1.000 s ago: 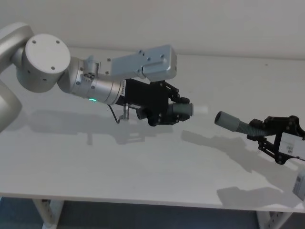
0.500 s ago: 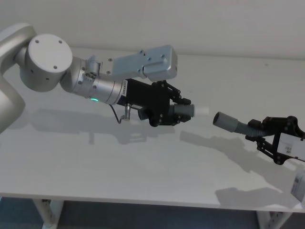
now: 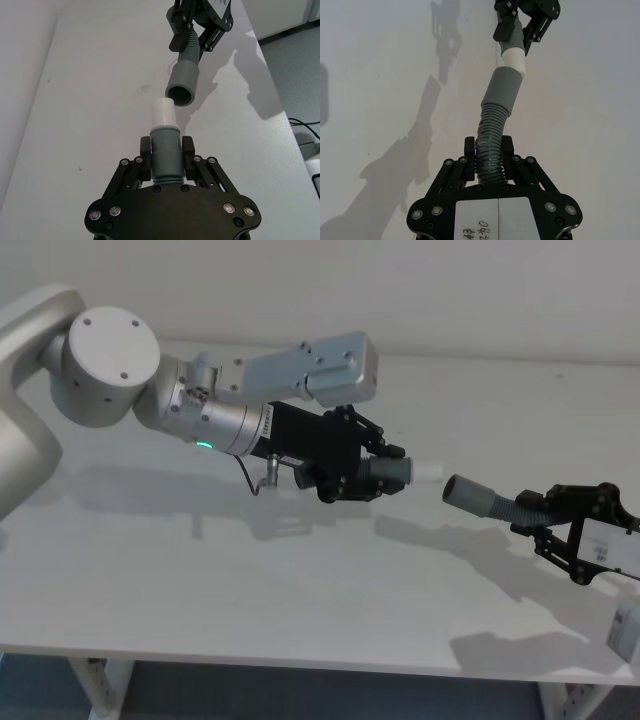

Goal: Use both hands to pick up one end of the pipe from the table, align the ends, and insert them.

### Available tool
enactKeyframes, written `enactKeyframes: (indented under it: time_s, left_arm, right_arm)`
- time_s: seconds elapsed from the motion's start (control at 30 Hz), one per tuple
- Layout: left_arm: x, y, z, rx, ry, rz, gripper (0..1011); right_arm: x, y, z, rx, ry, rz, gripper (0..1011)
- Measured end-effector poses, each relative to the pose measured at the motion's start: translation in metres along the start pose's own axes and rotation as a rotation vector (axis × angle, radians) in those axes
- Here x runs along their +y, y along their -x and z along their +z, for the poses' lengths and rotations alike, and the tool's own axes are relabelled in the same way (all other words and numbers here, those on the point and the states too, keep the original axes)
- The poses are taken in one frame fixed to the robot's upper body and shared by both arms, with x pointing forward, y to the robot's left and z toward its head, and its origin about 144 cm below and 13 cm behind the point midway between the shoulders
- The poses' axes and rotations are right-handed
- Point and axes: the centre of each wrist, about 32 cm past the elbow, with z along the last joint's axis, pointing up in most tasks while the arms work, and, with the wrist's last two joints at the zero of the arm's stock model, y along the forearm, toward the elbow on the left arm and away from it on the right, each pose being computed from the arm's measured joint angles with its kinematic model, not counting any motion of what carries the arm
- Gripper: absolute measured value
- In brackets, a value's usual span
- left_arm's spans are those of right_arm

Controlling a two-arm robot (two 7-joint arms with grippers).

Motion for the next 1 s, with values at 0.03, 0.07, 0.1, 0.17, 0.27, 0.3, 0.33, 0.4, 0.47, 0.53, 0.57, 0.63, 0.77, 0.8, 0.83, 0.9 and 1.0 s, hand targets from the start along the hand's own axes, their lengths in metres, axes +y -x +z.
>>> enactKeyframes:
  time_s: [0.03,0.07,0.1,0.17,0.27,0.3,0.33,0.4,0.47,0.53,0.57,0.63,0.77,0.8,0.83,0.9,1.0]
  left_arm:
    - [-0.0002,-0.0003,0.0,0.0,0.0,-0.001,347]
    - [-0.0004,-0.0006,0.0001,0.0,0.0,-0.001,347]
    - [-0.001,-0.0011,0.0004,-0.001,-0.001,-0.003,347]
    - [-0.0014,-0.0017,0.0005,-0.001,-0.001,-0.005,347]
    - [-0.0023,-0.0026,0.0007,-0.001,-0.002,-0.009,347]
    - [-0.0025,-0.0028,0.0008,-0.001,-0.003,-0.01,347]
    - [-0.0029,-0.0031,0.0009,0.0,-0.003,-0.013,347]
    - [-0.0033,-0.0035,0.0011,0.0,-0.003,-0.015,347]
    - [-0.0036,-0.0039,0.0011,0.0,-0.004,-0.017,347]
    - [-0.004,-0.0044,0.0013,0.0,-0.005,-0.018,347]
    - [-0.0041,-0.0045,0.0013,0.001,-0.006,-0.019,347]
    - [-0.0045,-0.0048,0.0014,0.002,-0.007,-0.021,347]
    - [-0.0054,-0.0055,0.0013,0.003,-0.008,-0.023,347]
    - [-0.006,-0.0059,0.0013,0.004,-0.008,-0.025,347]
    - [-0.0062,-0.0061,0.0013,0.004,-0.008,-0.025,347]
    - [-0.0068,-0.0065,0.0012,0.005,-0.008,-0.026,347]
    - [-0.0085,-0.0074,0.0014,0.005,-0.006,-0.031,347]
  right_arm:
    - [0.0005,0.0,-0.0002,0.001,-0.001,-0.001,298]
    - [0.0007,0.0,-0.0003,0.001,-0.001,-0.001,298]
    - [0.0008,0.0,-0.0005,0.001,-0.001,-0.001,299]
    - [0.0015,-0.0002,-0.001,0.003,-0.001,-0.003,298]
    - [0.0026,-0.0003,-0.0016,0.004,-0.002,-0.005,298]
    - [0.0029,-0.0005,-0.0018,0.005,-0.002,-0.006,298]
    - [0.0034,-0.0005,-0.002,0.006,-0.001,-0.007,299]
    - [0.0039,-0.0005,-0.0023,0.008,-0.001,-0.008,298]
    - [0.0047,-0.0006,-0.0026,0.009,0.0,-0.009,298]
    - [0.0051,-0.0006,-0.0028,0.01,0.001,-0.009,298]
    - [0.0053,-0.0006,-0.0029,0.01,0.001,-0.009,298]
    - [0.0058,-0.0009,-0.0032,0.011,0.001,-0.01,298]
    - [0.0066,-0.0013,-0.0035,0.013,0.001,-0.01,298]
    - [0.0066,-0.0013,-0.0035,0.013,0.001,-0.01,298]
    - [0.0068,-0.0017,-0.0036,0.014,0.002,-0.01,298]
    - [0.0069,-0.0018,-0.0036,0.014,0.001,-0.009,298]
    - [0.007,-0.0026,-0.0037,0.016,0.002,-0.005,297]
